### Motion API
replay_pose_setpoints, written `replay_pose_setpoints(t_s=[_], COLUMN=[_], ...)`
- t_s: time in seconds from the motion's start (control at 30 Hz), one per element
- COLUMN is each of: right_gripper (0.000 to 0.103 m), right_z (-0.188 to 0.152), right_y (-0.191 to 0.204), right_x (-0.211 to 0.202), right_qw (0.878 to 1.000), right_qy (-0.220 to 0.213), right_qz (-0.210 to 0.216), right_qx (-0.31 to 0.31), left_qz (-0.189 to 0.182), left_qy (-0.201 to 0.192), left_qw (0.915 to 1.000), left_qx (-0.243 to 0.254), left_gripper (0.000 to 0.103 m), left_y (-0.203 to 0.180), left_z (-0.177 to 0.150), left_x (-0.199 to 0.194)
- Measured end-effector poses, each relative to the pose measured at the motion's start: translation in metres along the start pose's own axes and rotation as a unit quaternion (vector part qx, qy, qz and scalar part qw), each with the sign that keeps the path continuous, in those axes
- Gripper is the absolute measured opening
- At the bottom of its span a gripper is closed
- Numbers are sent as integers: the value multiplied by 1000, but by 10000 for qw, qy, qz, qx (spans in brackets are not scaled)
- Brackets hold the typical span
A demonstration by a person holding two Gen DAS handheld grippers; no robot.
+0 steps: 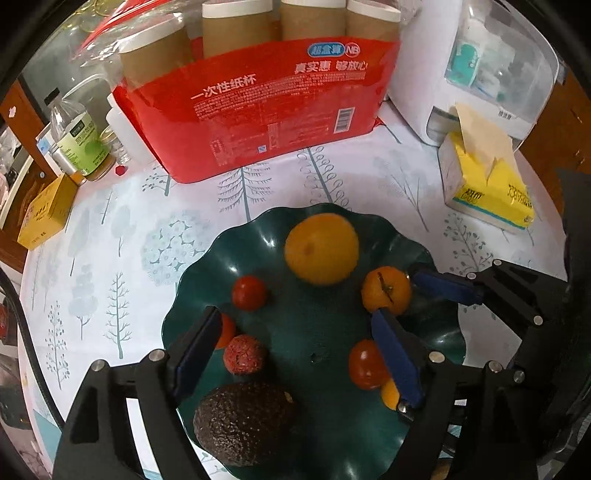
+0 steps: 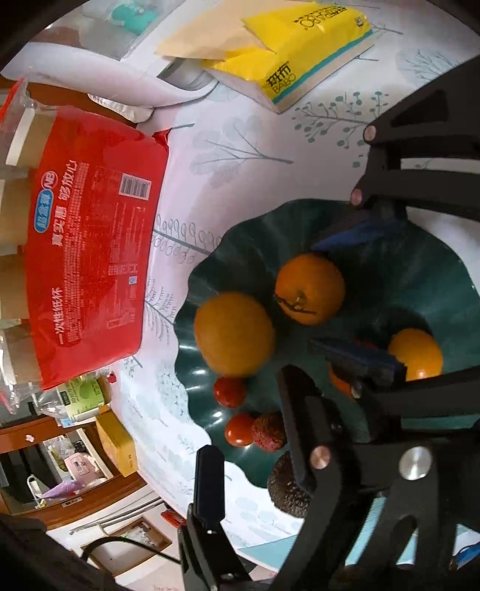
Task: Organize fruits
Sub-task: 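Move both open tools back over the remaining fruits on the placemat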
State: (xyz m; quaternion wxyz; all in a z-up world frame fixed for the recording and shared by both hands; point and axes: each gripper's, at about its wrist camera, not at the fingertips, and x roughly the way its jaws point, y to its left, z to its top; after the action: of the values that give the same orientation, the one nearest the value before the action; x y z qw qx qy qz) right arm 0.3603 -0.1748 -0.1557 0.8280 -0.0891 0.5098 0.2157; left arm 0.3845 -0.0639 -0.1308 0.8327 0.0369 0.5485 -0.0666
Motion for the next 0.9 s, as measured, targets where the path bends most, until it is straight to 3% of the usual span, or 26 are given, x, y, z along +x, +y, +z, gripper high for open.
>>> replay_pose_setpoints(t_s=[0.63,0.9], right_gripper=[55,55], right_z=[3,1], right_y=[5,15], right_x=[-38,-68], right_qw=[9994,9987], right_qy=[-288,-422], right_qz=[-21,-142], right_qx=[197,240], left_qz=[-167,-209], left_qy=[-241,-515], left_qw=[9994,9983], left_qx=[-199,-176], left_gripper=[83,83], left_y=[11,11], left_z=[-14,-28], left_x=[-42,-88])
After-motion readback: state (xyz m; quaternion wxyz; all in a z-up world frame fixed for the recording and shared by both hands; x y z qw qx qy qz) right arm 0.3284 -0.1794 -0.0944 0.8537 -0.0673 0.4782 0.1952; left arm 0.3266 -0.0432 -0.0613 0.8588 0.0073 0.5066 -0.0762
